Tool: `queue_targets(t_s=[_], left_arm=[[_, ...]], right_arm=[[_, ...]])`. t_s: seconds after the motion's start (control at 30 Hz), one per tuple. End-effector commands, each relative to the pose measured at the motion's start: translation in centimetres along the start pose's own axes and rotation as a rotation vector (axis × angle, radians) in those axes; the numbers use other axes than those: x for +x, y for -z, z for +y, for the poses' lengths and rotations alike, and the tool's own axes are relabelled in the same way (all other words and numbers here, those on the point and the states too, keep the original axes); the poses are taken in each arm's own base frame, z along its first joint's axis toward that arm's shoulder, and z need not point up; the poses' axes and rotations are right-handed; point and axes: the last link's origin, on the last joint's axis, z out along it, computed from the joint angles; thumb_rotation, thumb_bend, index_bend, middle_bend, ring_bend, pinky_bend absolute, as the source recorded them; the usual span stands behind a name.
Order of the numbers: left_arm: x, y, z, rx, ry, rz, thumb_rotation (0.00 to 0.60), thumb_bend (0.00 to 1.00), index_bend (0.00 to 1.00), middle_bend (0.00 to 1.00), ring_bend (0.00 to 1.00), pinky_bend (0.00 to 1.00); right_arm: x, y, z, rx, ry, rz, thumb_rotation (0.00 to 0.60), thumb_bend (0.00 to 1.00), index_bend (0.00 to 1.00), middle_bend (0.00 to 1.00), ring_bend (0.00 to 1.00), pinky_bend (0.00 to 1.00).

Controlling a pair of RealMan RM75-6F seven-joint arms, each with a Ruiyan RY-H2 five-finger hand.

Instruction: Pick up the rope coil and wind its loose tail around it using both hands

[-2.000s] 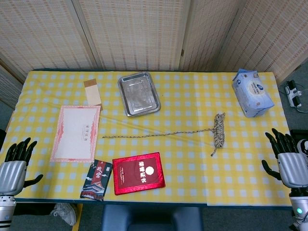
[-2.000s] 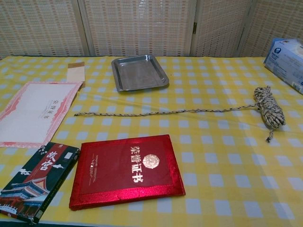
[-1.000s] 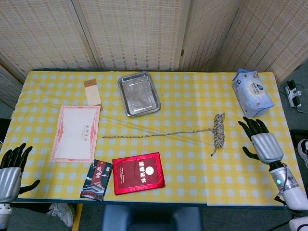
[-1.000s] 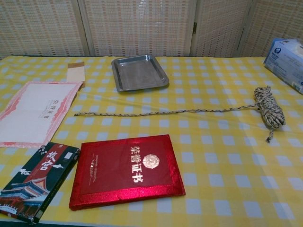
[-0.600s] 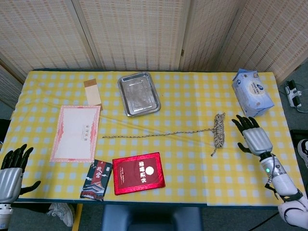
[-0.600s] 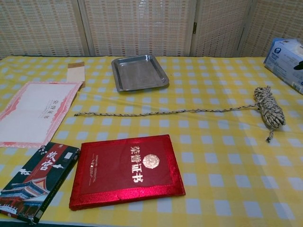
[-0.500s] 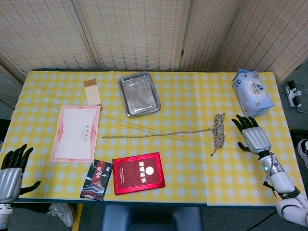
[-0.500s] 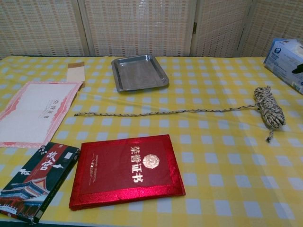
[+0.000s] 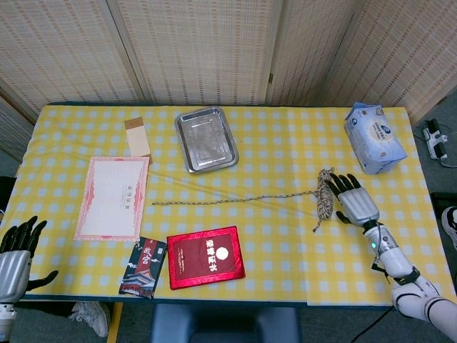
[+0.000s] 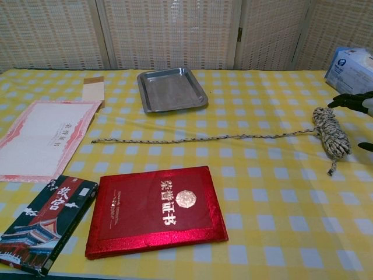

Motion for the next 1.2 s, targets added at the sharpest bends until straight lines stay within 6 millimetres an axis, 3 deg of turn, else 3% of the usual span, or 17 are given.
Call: queue_targets(t_s=[0.03, 0.43, 0.9, 1.07, 1.2], left_arm=[[-0.1, 0.0, 0.0, 0.001, 0.001, -0.001, 0.600, 0.15, 0.00, 0.00, 0.00, 0.00], [-0.1, -0.1, -0.1, -0.007, 0.004, 0.015, 0.600, 0.15, 0.00, 0.00, 0.00, 0.00], [-0.8, -0.4, -0.3, -0.008, 0.012, -0.003, 0.600, 0.15, 0.00, 0.00, 0.00, 0.00], [-1.0, -0.5, -0.4, -0.009, 0.015, -0.013, 0.600, 0.15, 0.00, 0.00, 0.00, 0.00], [-1.0, -0.5, -0.4, -0.007, 0.014, -0.012, 0.600, 0.15, 0.00, 0.00, 0.00, 0.00]], right_arm=[[-0.4, -0.5, -0.4, 0.016, 0.016, -0.004, 0.600, 0.39, 0.00, 0.00, 0.00, 0.00], [-0.3, -2.9, -3.6, 0.081, 0.044, 0.020, 0.600, 0.39, 0.00, 0.00, 0.00, 0.00], [3.8, -7.7, -8.5, 0.096, 0.011, 0.083, 0.600, 0.39, 0.00, 0.00, 0.03, 0.00], [5.2, -6.6, -8.8, 0.132, -0.069, 0.091, 0.600, 0.39, 0.00, 0.00, 0.07, 0.00], [6.5, -5.0, -6.8, 0.120, -0.108, 0.096, 0.600, 0.39, 0.00, 0.04, 0.11, 0.00]])
